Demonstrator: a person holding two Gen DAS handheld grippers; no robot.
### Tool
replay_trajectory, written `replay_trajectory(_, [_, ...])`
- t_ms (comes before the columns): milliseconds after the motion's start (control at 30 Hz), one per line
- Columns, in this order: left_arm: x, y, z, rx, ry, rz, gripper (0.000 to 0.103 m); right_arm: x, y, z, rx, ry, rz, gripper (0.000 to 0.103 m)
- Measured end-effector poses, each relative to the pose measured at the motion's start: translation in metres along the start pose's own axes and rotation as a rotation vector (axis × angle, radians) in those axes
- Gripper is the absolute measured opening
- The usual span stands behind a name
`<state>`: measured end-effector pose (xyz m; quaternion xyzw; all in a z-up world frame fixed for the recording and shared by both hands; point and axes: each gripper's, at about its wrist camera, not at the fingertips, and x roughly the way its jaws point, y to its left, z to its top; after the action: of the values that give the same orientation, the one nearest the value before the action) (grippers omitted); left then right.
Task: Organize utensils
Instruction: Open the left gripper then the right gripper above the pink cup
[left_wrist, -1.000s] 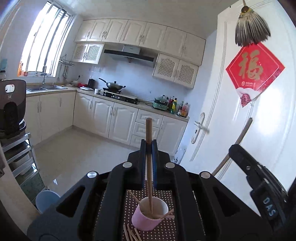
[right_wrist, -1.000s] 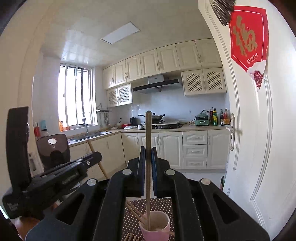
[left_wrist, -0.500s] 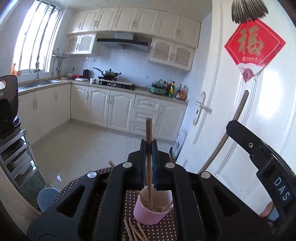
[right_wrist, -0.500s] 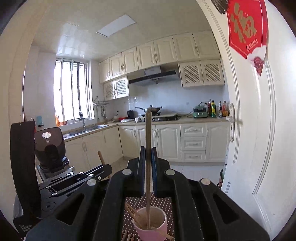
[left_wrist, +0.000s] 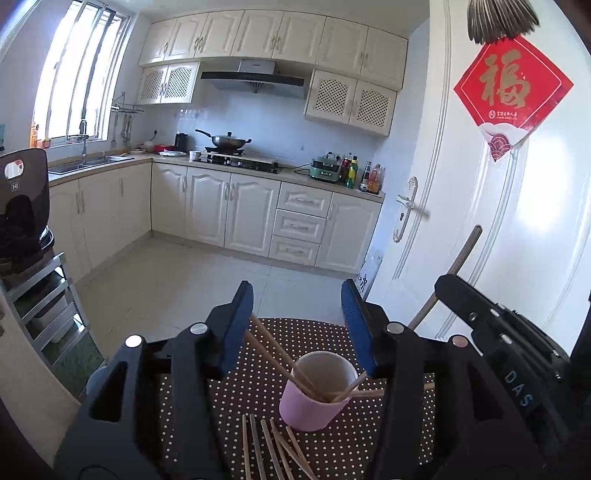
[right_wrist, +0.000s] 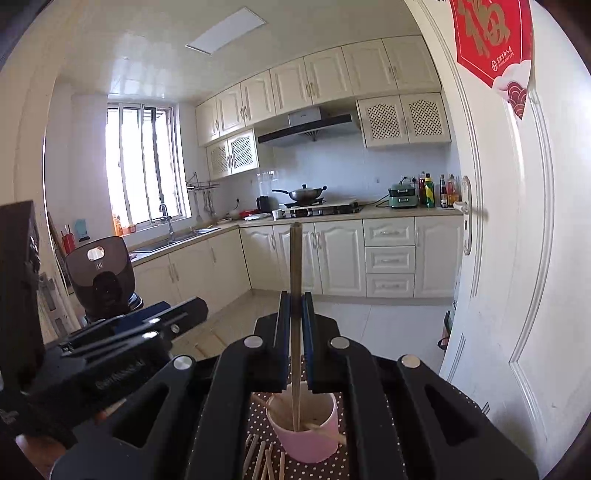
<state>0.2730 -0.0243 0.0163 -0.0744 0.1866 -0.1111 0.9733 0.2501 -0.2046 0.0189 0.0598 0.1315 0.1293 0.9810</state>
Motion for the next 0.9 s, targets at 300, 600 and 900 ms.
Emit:
replay_trajectory(300, [-0.019,0.002,-0.005,0.04,-0.019,0.067,0.061,-0.002,0.006,-0.005,-0.01,0.038,0.0,0.005])
replay_trajectory(600, [-0.037,0.002,-0.008,0.075,-0.049,0.121,0.064,0.0,0.012,-0.009,-0.021,0.089,0.012,0.007])
replay_trajectory(900, [-0.059,0.003,-0.009,0.092,-0.073,0.139,0.07,-0.015,0.018,-0.004,-0.027,0.075,0.011,0.023])
